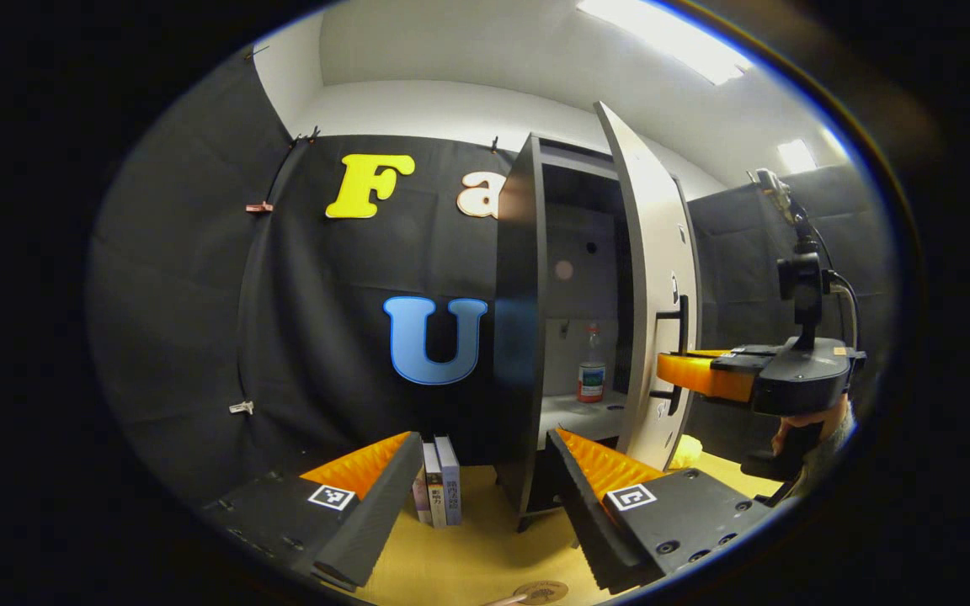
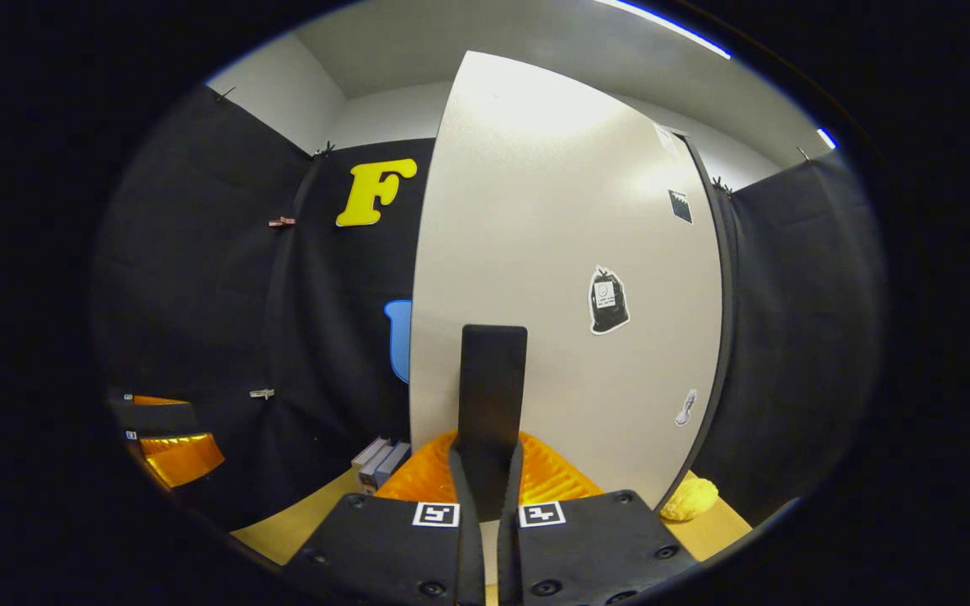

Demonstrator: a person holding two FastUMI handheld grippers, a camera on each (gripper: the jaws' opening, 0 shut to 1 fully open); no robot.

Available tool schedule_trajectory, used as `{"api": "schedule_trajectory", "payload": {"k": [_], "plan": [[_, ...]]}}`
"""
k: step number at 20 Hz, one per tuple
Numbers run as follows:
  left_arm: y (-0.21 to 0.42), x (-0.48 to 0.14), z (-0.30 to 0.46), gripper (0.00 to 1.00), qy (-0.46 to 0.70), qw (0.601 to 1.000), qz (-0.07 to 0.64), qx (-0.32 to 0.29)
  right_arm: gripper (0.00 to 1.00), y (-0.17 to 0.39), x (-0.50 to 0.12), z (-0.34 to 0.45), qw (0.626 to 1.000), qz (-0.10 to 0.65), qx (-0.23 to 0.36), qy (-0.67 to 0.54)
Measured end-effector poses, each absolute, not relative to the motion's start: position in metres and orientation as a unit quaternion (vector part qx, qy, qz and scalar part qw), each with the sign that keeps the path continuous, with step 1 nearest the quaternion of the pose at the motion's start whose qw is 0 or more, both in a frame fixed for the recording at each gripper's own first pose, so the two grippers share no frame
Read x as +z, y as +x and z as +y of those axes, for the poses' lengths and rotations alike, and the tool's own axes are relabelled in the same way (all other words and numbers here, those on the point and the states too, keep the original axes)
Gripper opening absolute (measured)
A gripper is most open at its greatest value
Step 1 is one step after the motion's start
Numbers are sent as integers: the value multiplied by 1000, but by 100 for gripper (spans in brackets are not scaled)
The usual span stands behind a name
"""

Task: Open the cabinet door with the right hand, grasp the bottle in the cabinet with the left hand and place it on the coaster, then close the cabinet door with the right hand.

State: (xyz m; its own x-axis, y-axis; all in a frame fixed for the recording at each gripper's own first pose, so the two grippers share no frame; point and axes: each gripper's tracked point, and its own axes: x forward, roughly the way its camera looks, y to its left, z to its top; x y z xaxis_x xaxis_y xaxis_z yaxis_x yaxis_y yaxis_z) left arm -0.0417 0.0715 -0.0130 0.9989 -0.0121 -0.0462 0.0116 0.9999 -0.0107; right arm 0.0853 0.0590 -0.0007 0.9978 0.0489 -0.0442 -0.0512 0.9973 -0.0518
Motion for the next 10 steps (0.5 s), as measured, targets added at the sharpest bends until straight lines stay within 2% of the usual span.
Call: {"api": "schedule_trajectory", "payload": {"k": [10], "plan": [[-38,-12,18,93,-11,997,24,-79,11,32,8,9,999,29,4,-32]]}}
